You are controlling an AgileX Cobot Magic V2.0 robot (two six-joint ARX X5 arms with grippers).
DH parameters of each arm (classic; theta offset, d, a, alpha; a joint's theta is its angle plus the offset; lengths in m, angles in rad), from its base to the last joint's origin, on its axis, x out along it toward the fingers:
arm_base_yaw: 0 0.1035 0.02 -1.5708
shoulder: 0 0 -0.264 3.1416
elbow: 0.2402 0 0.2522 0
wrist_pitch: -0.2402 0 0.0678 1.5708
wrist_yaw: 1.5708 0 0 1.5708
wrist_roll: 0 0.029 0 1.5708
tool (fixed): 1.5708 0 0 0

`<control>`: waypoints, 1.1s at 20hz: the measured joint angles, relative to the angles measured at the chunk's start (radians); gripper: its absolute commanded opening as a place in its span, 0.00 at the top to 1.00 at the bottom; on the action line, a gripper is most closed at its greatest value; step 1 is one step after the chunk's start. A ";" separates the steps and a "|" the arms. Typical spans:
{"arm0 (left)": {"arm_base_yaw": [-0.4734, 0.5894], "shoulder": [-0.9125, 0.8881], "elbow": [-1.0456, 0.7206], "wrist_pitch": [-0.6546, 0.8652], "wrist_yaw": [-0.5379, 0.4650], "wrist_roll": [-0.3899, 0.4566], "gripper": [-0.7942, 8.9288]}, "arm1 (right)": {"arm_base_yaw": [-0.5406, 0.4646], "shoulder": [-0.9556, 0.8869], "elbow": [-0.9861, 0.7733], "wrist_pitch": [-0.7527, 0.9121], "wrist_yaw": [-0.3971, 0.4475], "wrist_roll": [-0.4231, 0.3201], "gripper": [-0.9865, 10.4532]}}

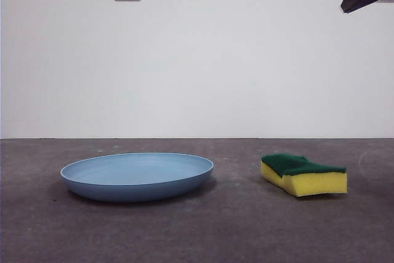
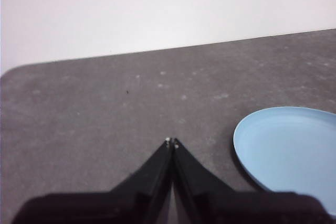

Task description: Pick up the plate,pick up the cloth,clean the plate with the cloth

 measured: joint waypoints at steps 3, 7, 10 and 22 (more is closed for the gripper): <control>0.001 -0.026 -0.046 0.008 0.000 -0.021 0.92 | 0.000 0.000 0.000 0.000 0.000 0.000 0.91; 0.002 -0.037 -0.068 0.005 0.000 -0.037 0.92 | 0.000 0.000 0.000 0.000 0.000 0.000 0.91; 0.002 -0.037 -0.069 -0.031 -0.001 -0.044 0.92 | 0.000 0.000 0.000 0.000 0.000 0.000 0.91; 0.002 -0.038 -0.069 -0.056 -0.002 -0.045 0.92 | 0.000 0.000 0.000 0.000 0.000 0.000 0.91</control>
